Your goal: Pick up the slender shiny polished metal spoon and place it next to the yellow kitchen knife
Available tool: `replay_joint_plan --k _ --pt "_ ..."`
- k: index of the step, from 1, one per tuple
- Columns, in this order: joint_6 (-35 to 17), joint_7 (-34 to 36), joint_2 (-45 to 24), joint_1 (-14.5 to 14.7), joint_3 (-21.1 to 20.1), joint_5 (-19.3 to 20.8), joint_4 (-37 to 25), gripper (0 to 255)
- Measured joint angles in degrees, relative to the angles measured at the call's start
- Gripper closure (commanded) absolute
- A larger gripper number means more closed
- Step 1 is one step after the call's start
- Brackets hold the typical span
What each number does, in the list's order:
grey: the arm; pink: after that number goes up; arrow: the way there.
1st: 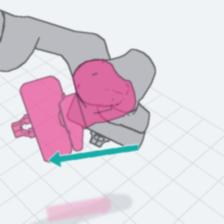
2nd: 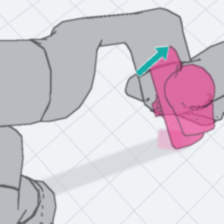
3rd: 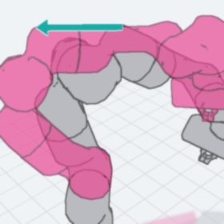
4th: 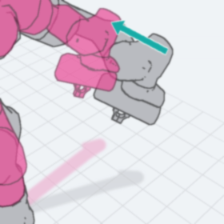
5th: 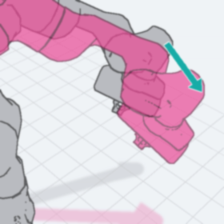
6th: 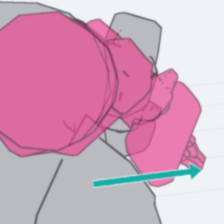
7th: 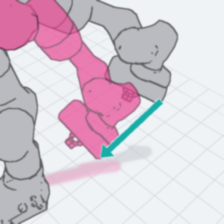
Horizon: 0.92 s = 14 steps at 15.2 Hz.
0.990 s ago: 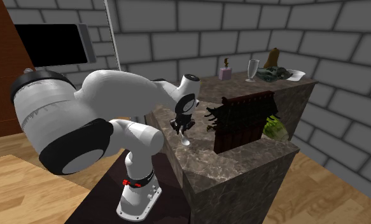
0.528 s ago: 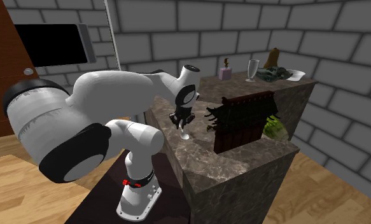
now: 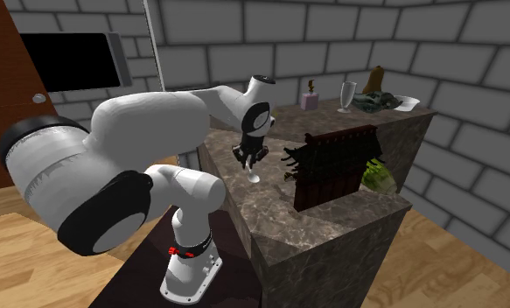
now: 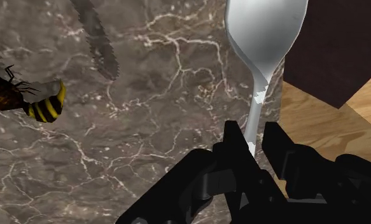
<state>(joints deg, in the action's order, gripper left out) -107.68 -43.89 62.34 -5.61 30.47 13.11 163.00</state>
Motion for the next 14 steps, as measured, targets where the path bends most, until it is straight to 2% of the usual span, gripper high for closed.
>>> replay_joint_plan --k 3,4,10,14 --pt "2.19 0.39 0.48 0.36 -0.95 -0.81 -1.80 255" --pt "1.48 0.72 -0.69 1.14 -1.02 -1.14 -2.33 255" --pt "-7.14 3.39 -14.42 9.49 -0.77 -4.81 -8.64 255" --pt "-11.82 3.31 -25.09 15.22 1.02 -7.96 -15.18 255"
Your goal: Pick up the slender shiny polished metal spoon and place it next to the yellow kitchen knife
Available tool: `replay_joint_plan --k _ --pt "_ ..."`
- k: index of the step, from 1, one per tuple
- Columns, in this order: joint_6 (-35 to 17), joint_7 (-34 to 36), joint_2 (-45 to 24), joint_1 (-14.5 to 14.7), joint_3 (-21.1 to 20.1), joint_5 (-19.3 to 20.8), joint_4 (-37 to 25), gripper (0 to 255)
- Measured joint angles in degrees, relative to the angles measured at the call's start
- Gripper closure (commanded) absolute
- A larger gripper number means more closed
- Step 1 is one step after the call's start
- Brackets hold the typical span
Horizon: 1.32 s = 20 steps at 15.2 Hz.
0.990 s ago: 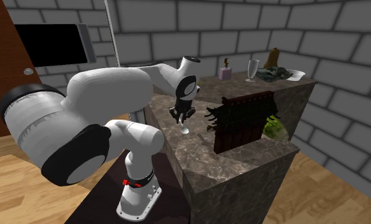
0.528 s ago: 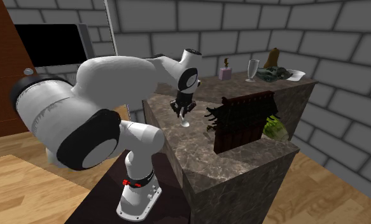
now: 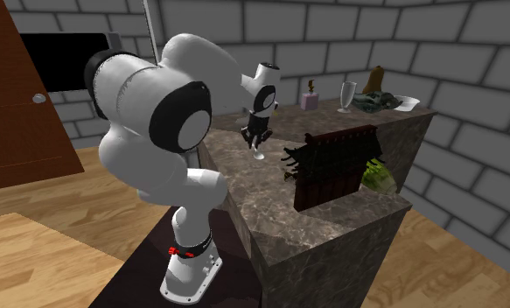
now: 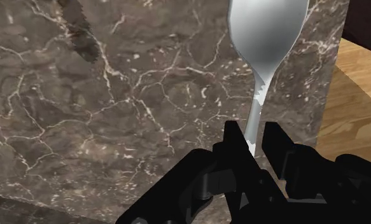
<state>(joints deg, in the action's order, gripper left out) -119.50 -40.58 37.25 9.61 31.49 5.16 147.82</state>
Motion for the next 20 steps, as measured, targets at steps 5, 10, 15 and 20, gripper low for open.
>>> replay_joint_plan --k 5,10,15,20 --pt "-2.91 -1.28 -12.32 6.47 2.49 -5.38 -9.35 255" --pt "-3.86 -4.41 -24.80 11.53 5.31 -12.71 -19.32 255" --pt "-1.52 -8.24 -37.40 13.54 6.97 -21.26 -31.09 255" --pt "3.52 -11.01 -50.75 11.44 6.39 -29.63 -45.71 255"
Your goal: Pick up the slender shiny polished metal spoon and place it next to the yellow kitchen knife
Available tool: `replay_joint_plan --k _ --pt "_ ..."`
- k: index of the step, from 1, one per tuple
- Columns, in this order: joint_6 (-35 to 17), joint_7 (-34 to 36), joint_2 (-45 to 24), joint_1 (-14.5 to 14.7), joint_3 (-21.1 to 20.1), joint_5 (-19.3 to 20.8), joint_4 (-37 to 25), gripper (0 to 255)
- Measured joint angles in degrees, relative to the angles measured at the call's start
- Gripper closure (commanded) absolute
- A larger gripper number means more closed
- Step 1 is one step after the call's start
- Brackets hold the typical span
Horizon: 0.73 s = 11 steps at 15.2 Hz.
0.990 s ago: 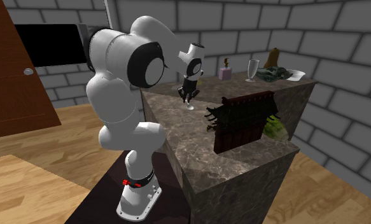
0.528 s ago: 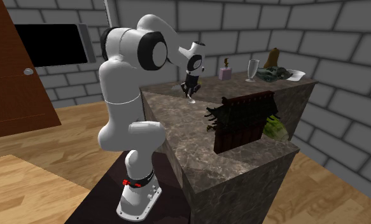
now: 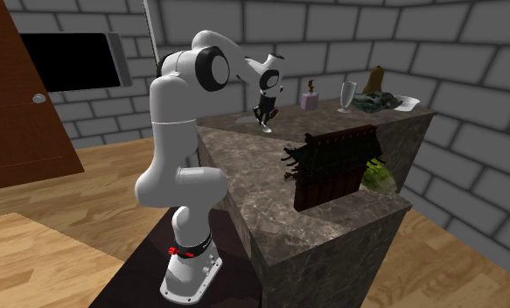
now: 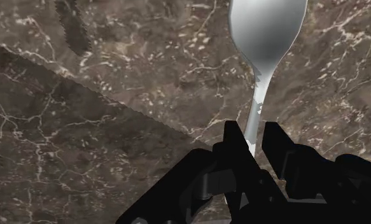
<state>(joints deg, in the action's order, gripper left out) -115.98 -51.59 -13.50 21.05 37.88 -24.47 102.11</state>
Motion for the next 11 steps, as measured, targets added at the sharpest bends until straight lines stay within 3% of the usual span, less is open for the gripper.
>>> replay_joint_plan --k 5,8,11 --pt "6.05 0.54 -13.25 -4.85 -2.56 -6.23 -17.32 255" --pt "11.16 2.16 -22.58 -9.66 -4.58 -9.30 -31.54 255" --pt "10.43 2.02 -24.82 -10.31 -5.26 -10.17 -32.92 255"
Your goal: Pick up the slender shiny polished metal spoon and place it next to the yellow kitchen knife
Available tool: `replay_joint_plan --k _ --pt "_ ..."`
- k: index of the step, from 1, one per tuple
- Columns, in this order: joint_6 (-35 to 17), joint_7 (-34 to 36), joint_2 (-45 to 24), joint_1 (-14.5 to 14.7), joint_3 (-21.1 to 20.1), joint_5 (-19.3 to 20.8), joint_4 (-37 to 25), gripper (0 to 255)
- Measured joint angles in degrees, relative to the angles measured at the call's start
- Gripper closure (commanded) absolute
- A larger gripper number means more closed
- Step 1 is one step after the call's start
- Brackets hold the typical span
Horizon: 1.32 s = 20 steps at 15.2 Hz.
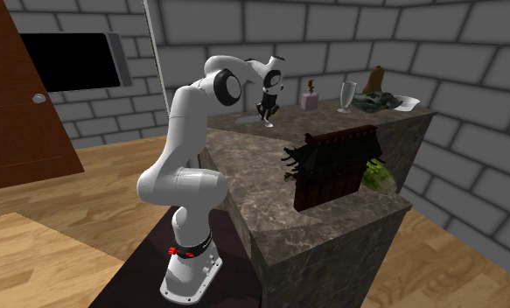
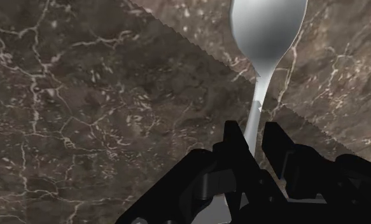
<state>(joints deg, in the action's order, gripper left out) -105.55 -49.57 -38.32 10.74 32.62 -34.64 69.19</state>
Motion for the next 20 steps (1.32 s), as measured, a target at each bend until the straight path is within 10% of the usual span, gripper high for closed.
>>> replay_joint_plan --k 20 --pt "-9.83 -4.09 -3.06 0.80 -1.57 -2.78 7.86 255"
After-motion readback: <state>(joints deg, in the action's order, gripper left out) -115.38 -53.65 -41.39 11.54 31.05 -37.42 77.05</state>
